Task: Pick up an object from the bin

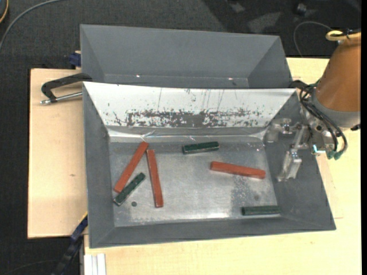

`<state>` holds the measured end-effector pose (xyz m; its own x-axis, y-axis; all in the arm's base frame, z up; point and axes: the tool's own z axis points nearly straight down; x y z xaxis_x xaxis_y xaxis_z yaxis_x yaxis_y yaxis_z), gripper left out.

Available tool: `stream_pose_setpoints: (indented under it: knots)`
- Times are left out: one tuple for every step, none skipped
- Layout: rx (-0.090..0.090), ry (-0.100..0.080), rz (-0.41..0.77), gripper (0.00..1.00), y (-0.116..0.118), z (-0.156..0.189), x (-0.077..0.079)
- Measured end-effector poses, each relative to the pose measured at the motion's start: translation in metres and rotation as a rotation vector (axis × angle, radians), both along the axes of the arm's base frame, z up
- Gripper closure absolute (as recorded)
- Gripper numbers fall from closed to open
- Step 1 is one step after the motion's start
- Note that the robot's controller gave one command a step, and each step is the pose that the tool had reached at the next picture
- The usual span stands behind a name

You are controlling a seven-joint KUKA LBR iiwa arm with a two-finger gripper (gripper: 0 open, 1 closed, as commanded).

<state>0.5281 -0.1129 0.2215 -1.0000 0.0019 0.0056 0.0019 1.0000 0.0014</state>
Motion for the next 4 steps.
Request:
stream_pose_setpoints:
  knots:
    - [0.001, 0.001, 0.028, 0.0, -0.01, -0.135, 0.01]
    - [0.002, -0.008, -0.003, 0.0, 0.026, -0.152, 0.028]
    - [-0.001, -0.008, -0.006, 1.0, 0.023, -0.151, 0.028]
    - [-0.003, -0.022, 0.006, 1.0, 0.028, 0.045, 0.037]
